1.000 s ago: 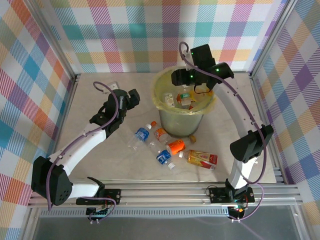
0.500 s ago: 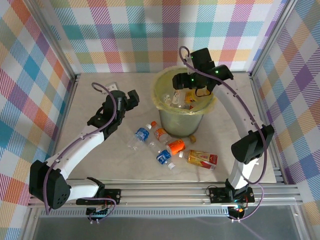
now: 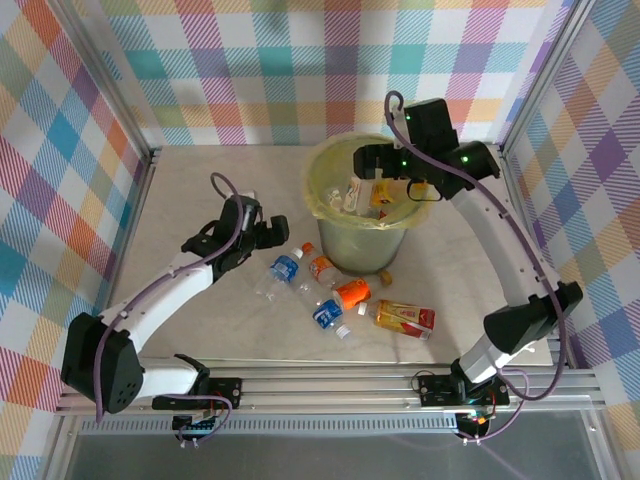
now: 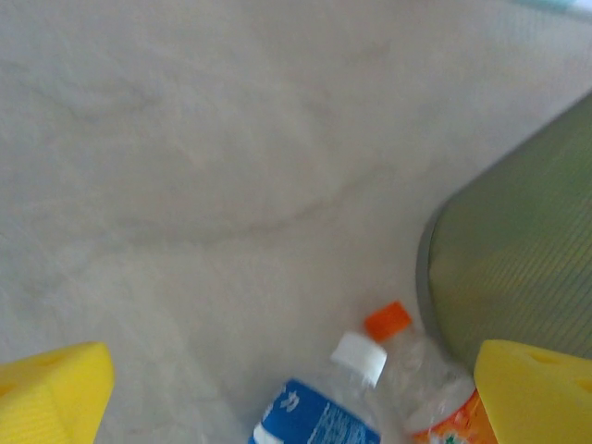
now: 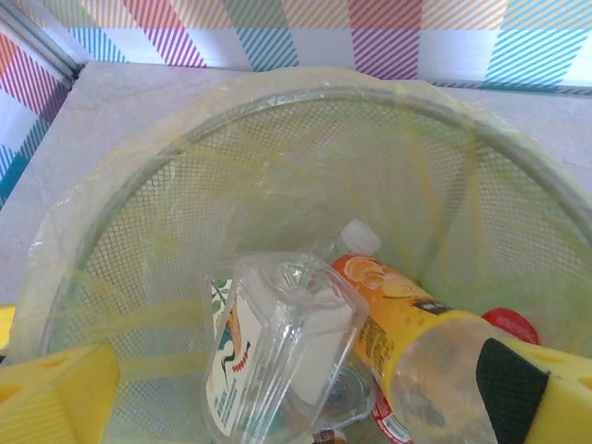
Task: Put the plastic bottles in the bin
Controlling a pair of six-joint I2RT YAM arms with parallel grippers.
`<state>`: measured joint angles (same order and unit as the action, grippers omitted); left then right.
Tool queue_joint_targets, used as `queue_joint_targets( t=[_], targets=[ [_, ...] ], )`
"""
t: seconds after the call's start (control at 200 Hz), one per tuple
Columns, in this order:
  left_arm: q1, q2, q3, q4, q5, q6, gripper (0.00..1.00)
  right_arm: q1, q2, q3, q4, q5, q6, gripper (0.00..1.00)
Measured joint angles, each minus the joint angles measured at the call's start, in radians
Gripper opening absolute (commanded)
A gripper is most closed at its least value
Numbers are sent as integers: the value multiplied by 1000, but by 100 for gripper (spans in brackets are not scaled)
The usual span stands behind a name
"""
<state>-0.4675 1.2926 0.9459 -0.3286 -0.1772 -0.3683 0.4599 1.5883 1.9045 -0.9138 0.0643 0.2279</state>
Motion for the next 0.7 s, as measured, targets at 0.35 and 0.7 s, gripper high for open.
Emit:
queue_joint_targets(
  t=[0.35, 0.7],
  targets=[
    [-12, 47, -43, -84, 100, 11, 100, 0, -216, -261, 74, 110, 69, 100],
    [-57, 163, -60, -111, 134, 18, 100, 0, -383, -416, 151, 229, 111, 100]
  ],
)
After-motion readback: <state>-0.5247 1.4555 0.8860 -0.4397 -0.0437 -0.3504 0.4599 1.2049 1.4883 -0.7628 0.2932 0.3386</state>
